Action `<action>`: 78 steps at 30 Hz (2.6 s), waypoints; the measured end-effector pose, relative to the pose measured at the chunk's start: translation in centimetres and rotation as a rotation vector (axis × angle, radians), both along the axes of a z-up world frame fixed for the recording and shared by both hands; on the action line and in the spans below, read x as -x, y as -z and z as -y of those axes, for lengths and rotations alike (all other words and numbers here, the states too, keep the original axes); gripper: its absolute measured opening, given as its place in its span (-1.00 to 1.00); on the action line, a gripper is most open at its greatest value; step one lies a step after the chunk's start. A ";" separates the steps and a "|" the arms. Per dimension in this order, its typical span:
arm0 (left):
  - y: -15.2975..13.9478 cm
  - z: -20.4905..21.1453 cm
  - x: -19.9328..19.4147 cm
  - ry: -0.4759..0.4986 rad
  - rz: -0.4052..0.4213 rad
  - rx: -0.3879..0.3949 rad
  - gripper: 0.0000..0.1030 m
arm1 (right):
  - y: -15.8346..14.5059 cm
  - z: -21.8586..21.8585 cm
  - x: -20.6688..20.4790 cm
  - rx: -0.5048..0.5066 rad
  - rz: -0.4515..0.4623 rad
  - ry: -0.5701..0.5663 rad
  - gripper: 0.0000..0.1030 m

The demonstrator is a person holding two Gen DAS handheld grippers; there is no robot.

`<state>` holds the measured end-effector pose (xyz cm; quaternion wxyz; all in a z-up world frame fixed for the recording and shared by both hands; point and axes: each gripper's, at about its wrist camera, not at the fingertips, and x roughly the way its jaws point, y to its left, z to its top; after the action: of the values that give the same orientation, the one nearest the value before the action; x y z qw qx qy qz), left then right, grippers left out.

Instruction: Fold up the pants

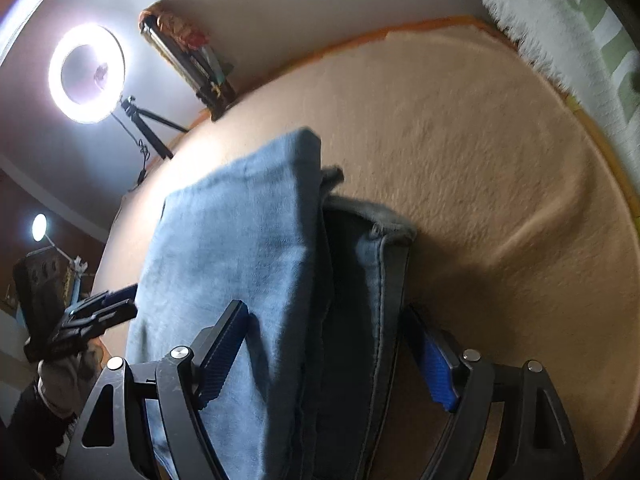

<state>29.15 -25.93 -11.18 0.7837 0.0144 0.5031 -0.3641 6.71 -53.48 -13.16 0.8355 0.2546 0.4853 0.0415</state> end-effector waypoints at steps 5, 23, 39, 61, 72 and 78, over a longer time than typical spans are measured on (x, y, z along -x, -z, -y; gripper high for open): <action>0.9 0.0 -0.6 -0.009 -0.032 0.013 0.07 | 0.1 -0.2 -0.1 -0.023 0.001 -0.023 0.64; 1.7 0.3 -1.6 -0.030 -0.077 0.111 -0.44 | -0.9 -3.0 -0.3 -0.021 0.046 -0.076 -0.44; -4.0 0.4 0.7 0.022 0.062 0.179 -0.76 | -8.5 -6.5 0.0 0.133 0.130 -0.102 -0.65; -14.0 2.6 -8.6 0.000 0.231 0.261 -0.78 | -19.3 -6.6 -10.9 0.223 0.301 -0.110 -0.68; -12.0 6.4 -19.1 -0.051 0.240 0.229 -0.78 | -16.7 -2.6 -23.9 0.247 0.278 -0.076 -0.68; -8.5 8.5 -24.0 -0.086 0.205 0.208 -0.78 | -13.0 -0.4 -29.8 0.277 0.241 -0.074 -0.68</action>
<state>53.19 -34.39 -2.64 0.8432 -0.0513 0.3800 -0.3768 36.53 -53.03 -0.17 0.9125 0.1124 0.3917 0.0351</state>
